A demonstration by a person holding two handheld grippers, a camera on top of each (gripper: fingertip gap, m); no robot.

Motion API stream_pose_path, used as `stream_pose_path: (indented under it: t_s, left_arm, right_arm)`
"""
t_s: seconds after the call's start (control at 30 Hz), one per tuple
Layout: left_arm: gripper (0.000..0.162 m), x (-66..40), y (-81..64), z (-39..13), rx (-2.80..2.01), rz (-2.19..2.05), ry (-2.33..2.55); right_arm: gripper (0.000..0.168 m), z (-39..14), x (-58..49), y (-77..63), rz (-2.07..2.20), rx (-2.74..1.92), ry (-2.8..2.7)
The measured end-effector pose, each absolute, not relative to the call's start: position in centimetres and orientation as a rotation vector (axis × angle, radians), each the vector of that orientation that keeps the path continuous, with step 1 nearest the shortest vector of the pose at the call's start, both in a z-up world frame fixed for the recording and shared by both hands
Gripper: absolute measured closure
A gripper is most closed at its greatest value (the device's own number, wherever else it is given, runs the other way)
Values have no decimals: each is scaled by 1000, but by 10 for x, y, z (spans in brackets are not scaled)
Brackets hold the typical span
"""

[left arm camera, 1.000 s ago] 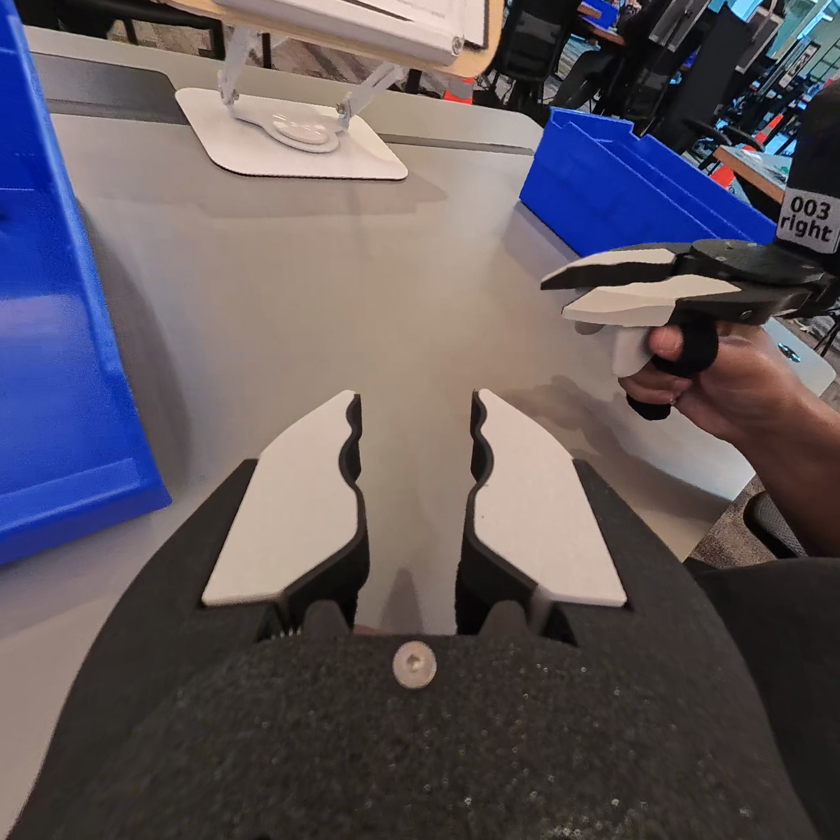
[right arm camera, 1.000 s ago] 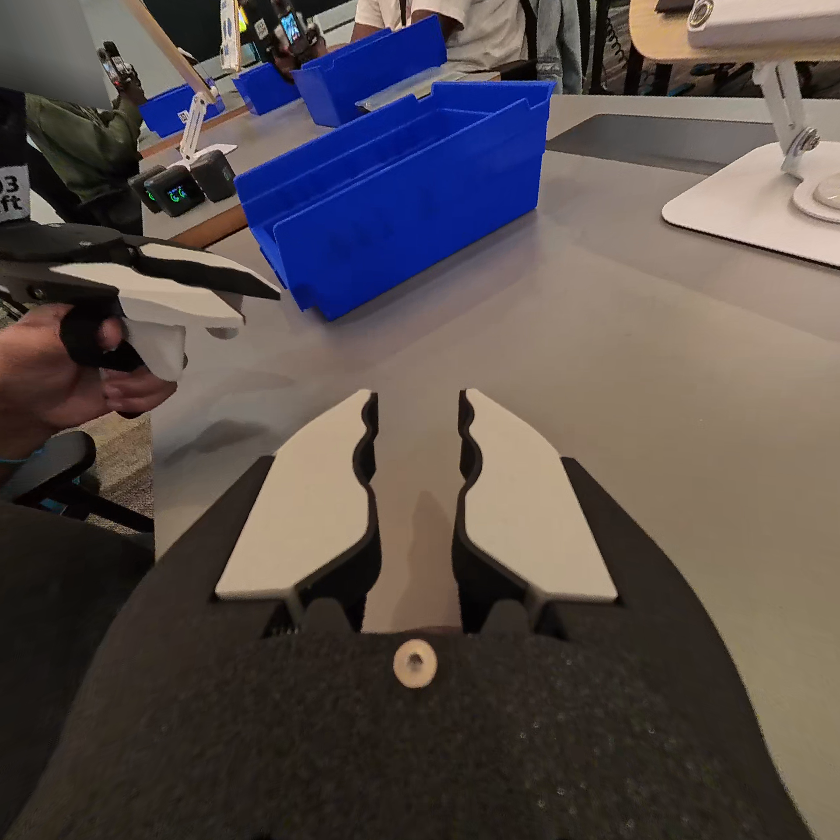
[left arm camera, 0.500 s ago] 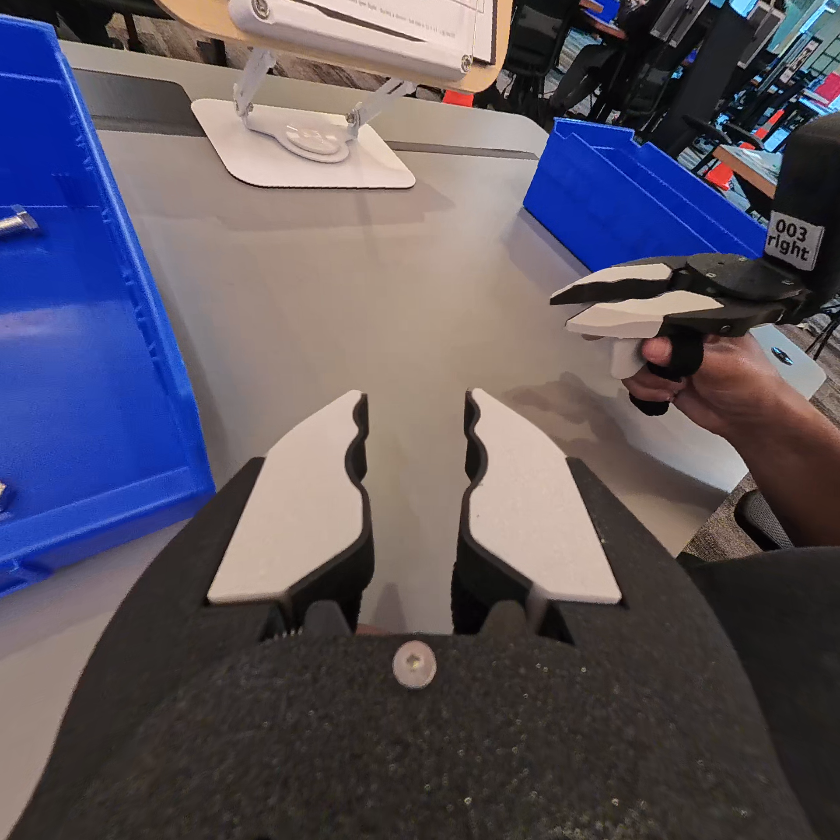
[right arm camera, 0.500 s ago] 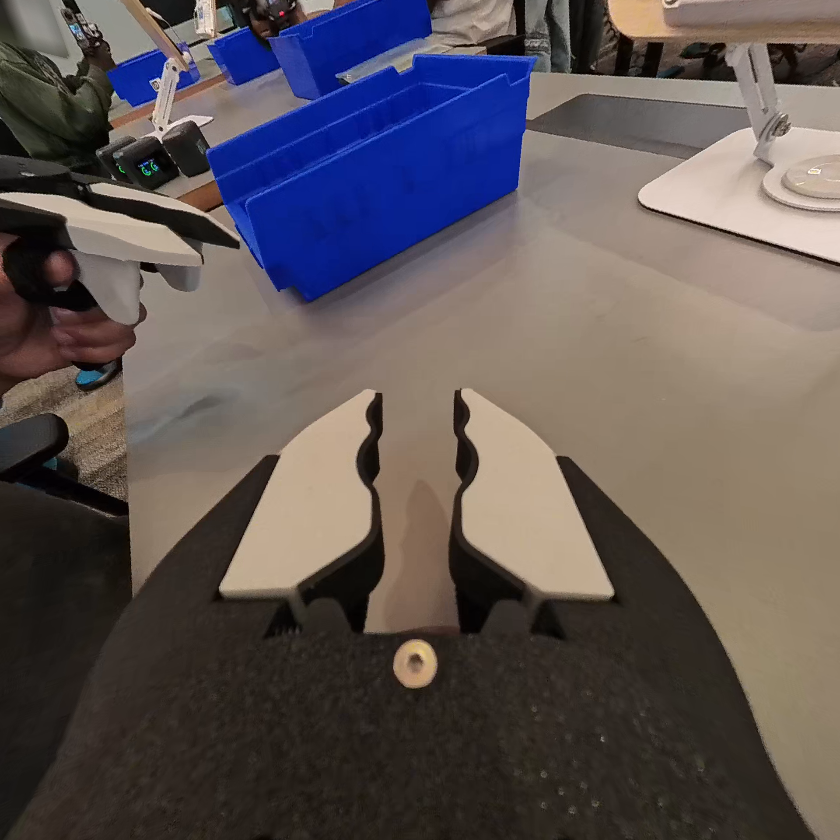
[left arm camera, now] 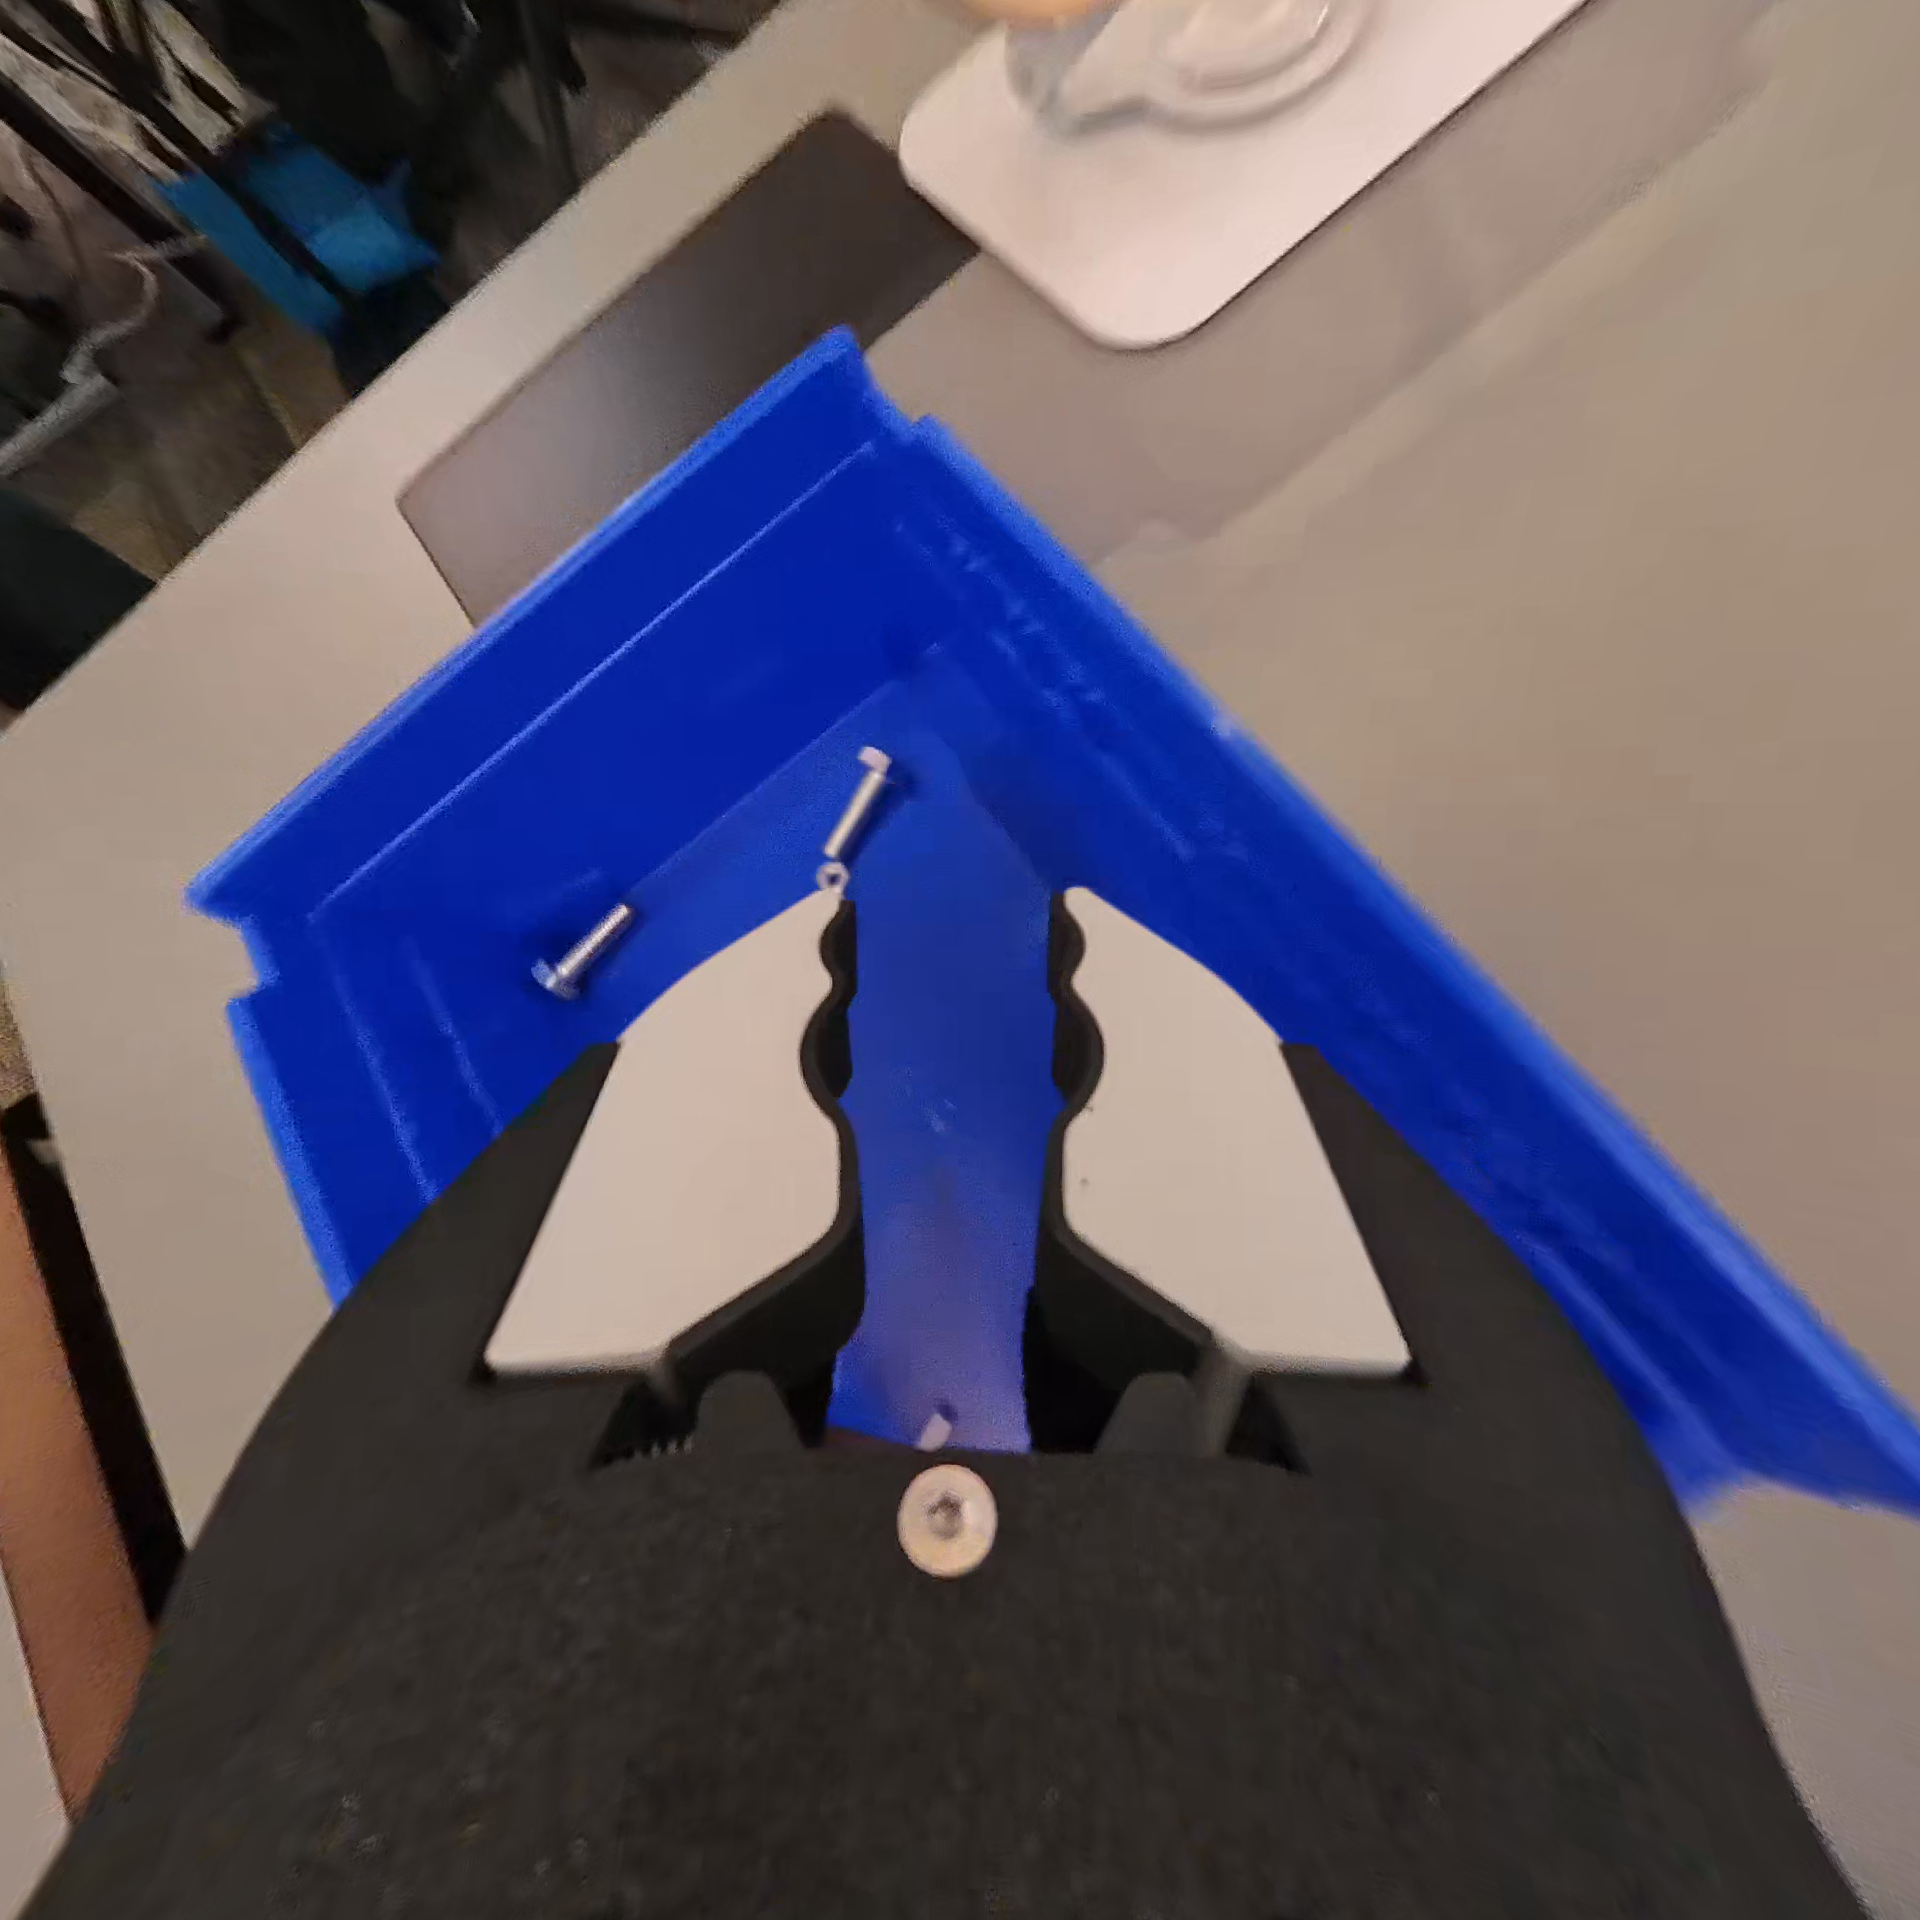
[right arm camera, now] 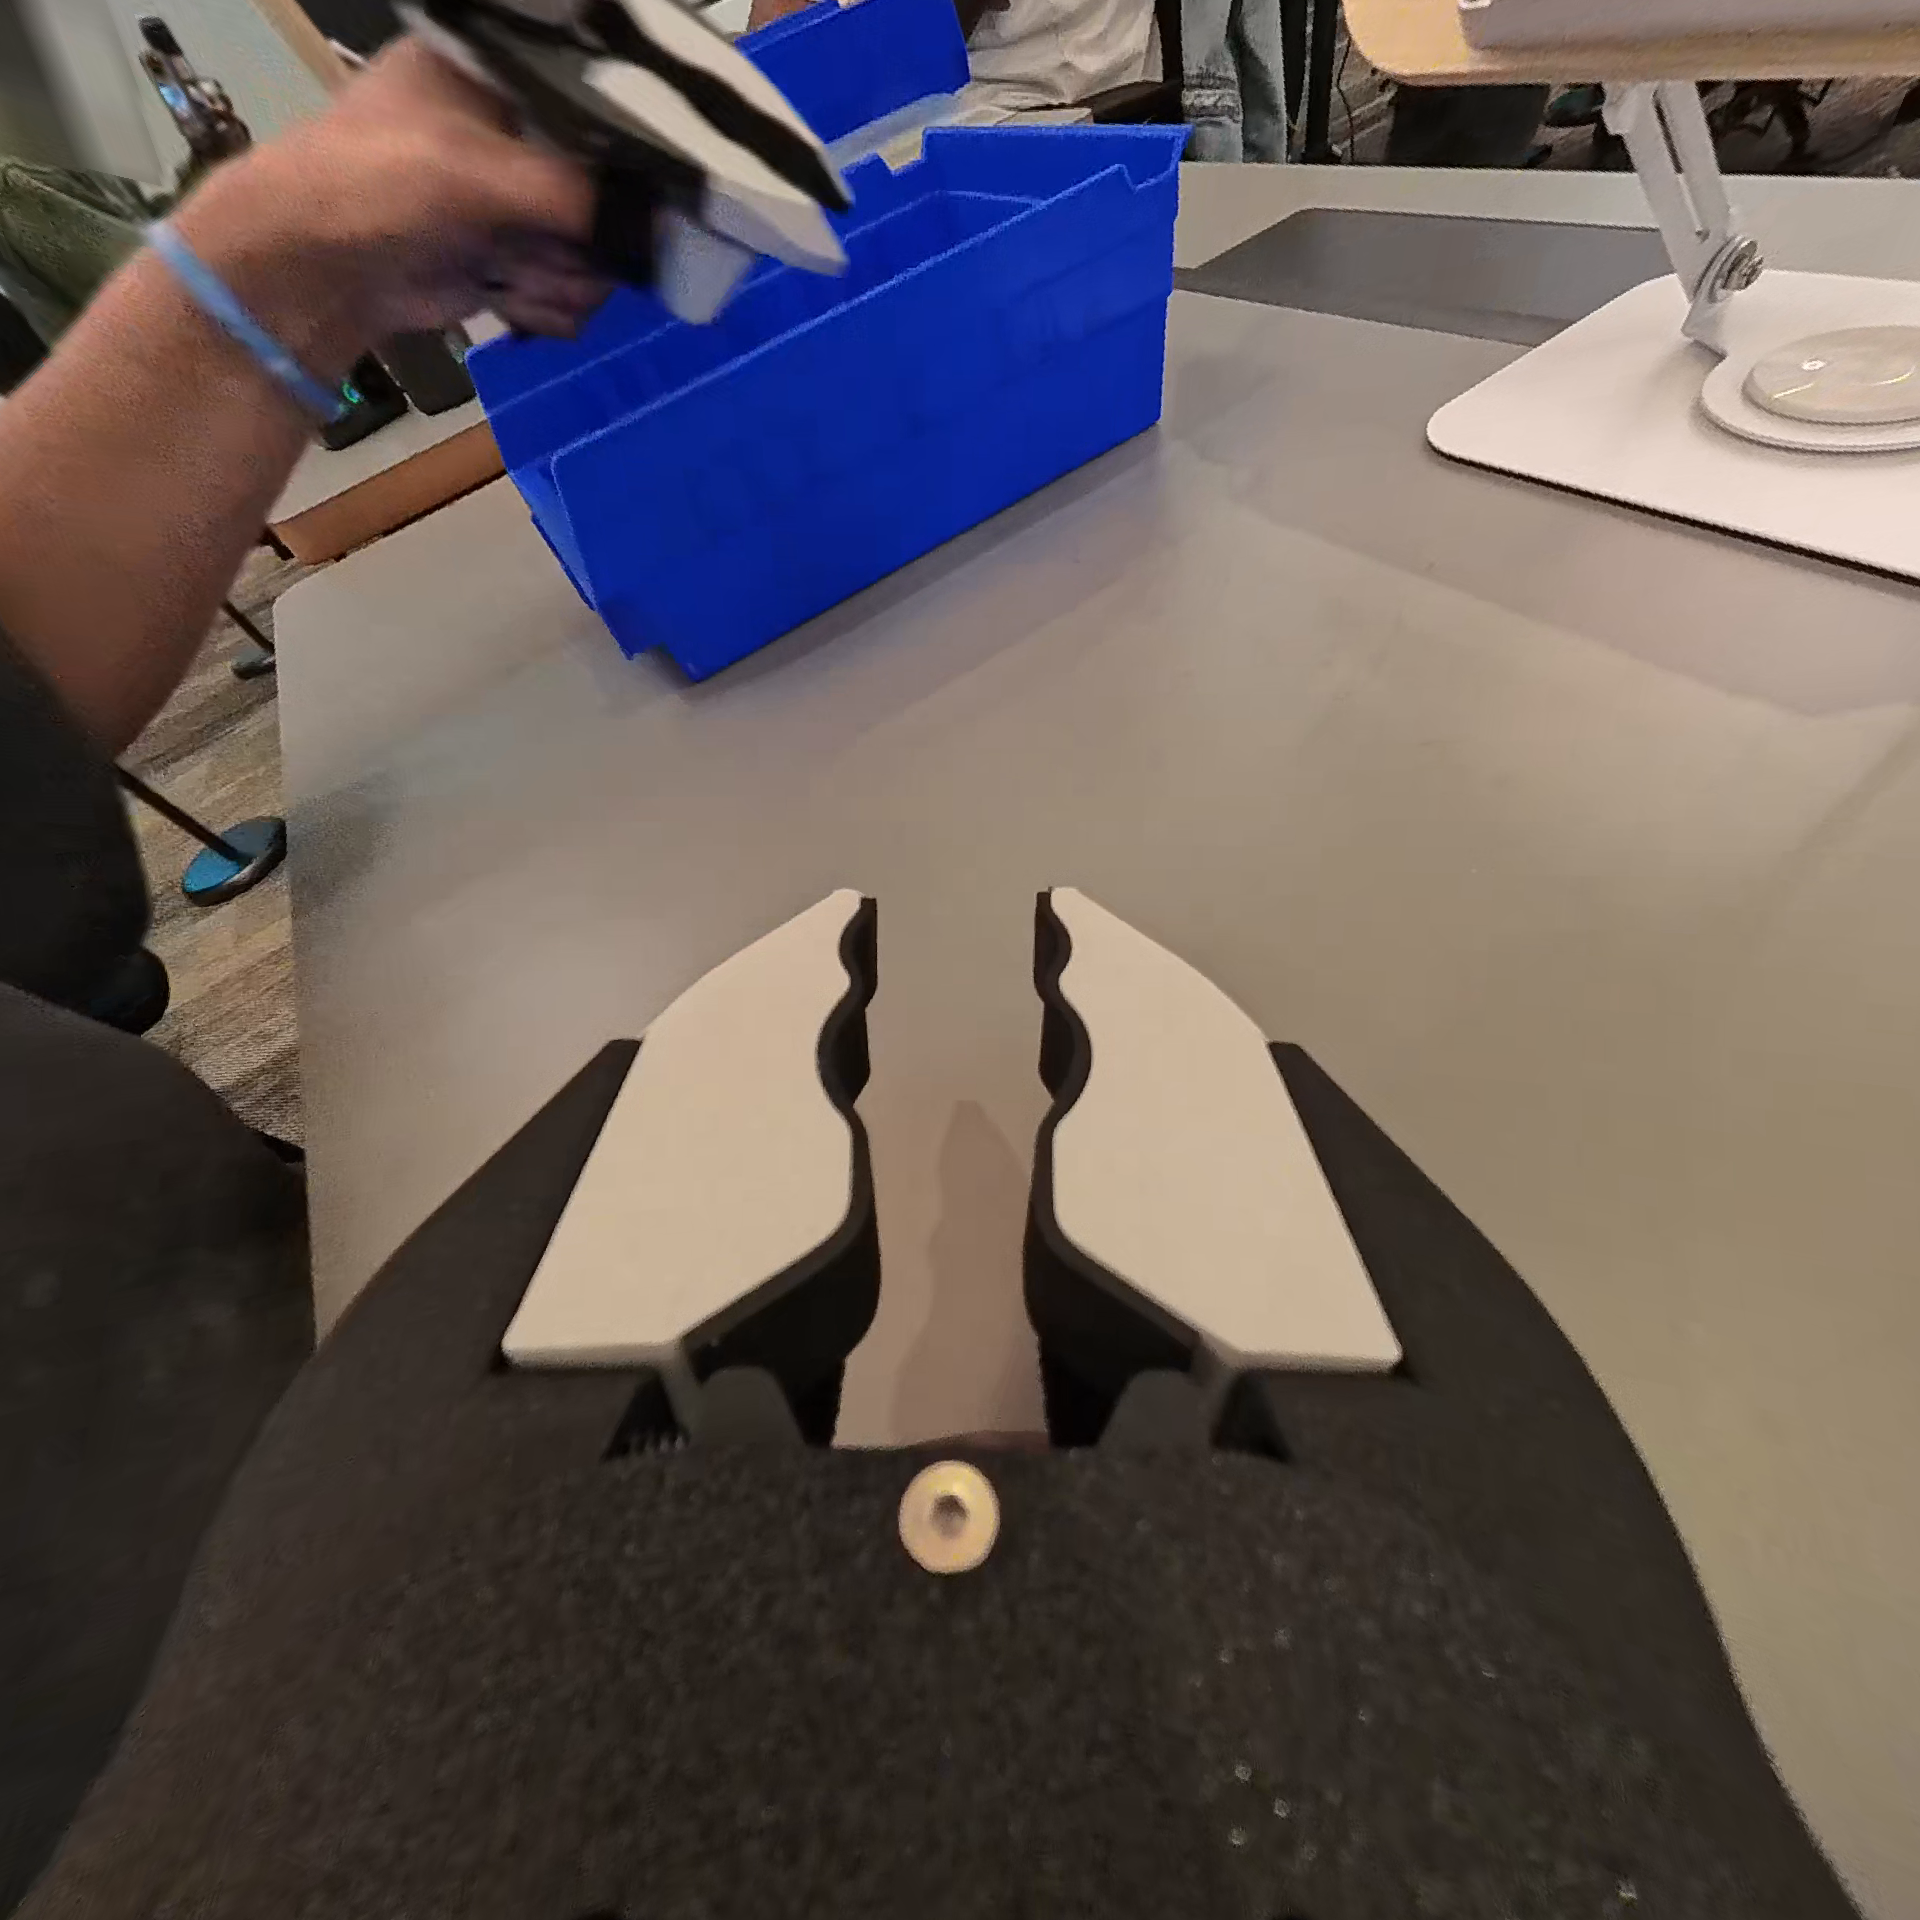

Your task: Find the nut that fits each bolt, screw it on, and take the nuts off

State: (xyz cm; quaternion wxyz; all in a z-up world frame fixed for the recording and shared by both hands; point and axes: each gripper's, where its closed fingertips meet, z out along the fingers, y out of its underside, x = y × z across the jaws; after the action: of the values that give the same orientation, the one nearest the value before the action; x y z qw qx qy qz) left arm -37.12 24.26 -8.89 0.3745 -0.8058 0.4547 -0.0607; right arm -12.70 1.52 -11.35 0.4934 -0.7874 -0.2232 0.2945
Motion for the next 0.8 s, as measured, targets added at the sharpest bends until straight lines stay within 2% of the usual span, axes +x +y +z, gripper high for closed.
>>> stream_pose_path:
  t_s: [0.17,0.3,0.37,0.4,0.5,0.63,0.8]
  left_arm:
    - [127,-369,308,-157,-2165,-8,1409]
    - [127,-369,313,-185,-2222,22,1564]
    - [137,-363,315,-187,-2207,5,1584]
    - [150,-363,317,-188,-2203,27,1592]
    - [152,-363,316,-188,-2204,24,1644]
    - [152,-368,297,-165,-2149,4,1726]
    - [153,-331,233,-75,-1877,-172,1844]
  right_arm:
    - [140,-109,-124,13,685,-1904,-546]
    - [140,-107,-123,14,661,-1903,-554]
    - [140,-108,-123,14,657,-1905,-556]
    - [140,-109,-122,14,658,-1907,-556]
    - [140,-109,-121,16,671,-1910,-548]
    - [141,-105,-118,15,671,-1899,-539]
    - [141,-100,-108,15,655,-1893,-519]
